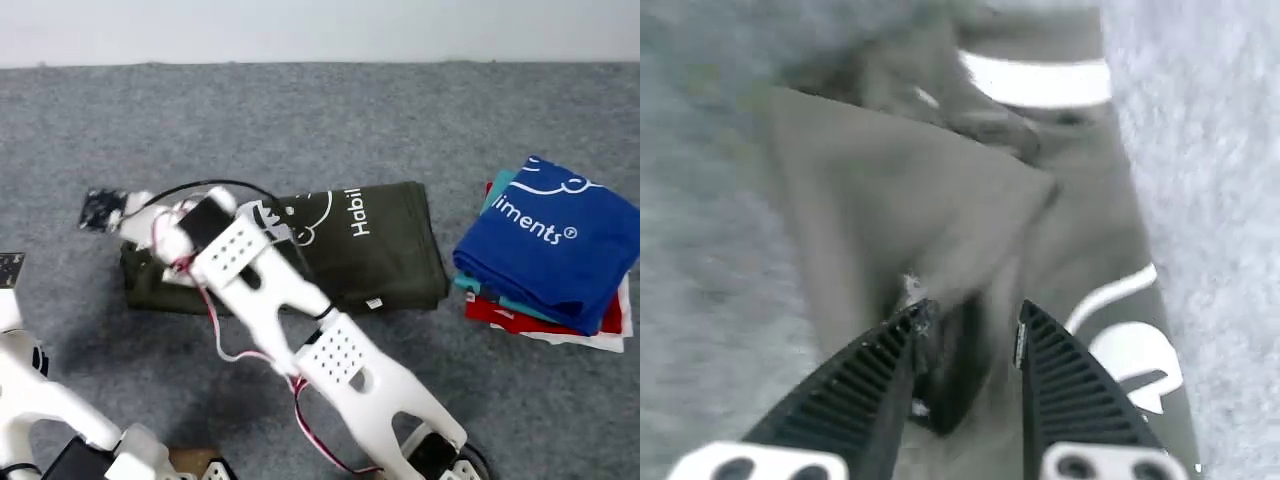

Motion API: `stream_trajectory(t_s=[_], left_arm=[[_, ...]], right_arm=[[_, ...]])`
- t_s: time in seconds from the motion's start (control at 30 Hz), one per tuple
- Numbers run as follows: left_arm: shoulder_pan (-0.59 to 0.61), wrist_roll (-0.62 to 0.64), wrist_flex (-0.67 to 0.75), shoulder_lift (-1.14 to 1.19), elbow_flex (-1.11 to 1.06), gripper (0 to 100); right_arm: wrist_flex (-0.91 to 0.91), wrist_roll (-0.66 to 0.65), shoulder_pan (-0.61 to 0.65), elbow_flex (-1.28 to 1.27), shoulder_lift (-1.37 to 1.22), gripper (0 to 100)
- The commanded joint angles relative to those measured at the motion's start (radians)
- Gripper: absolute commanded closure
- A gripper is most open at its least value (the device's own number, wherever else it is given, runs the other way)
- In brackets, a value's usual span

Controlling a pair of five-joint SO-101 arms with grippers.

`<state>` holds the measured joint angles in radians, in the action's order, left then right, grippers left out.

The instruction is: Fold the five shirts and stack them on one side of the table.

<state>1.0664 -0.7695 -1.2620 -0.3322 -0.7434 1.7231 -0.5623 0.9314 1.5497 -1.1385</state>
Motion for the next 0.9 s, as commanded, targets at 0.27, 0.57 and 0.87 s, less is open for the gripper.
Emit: stream_trajectory(t_s=[0.27,0.57,0.87], left_arm=[[-0.008,-0.005,0.014,-0.032,0.002,98],[-0.008,-0.006,0.014,-0.032,0.002,98],[-0.008,-0.008,0.014,-0.035,0.004,98]], right_arm=[[0.047,0.08,0.022,-0.11,0.025,99.1],[-0.028,-0.002,-0.209,-0.112,-0.105,98.9],[0.074,0.003,-0.179,0.054,-0.041,98.9]])
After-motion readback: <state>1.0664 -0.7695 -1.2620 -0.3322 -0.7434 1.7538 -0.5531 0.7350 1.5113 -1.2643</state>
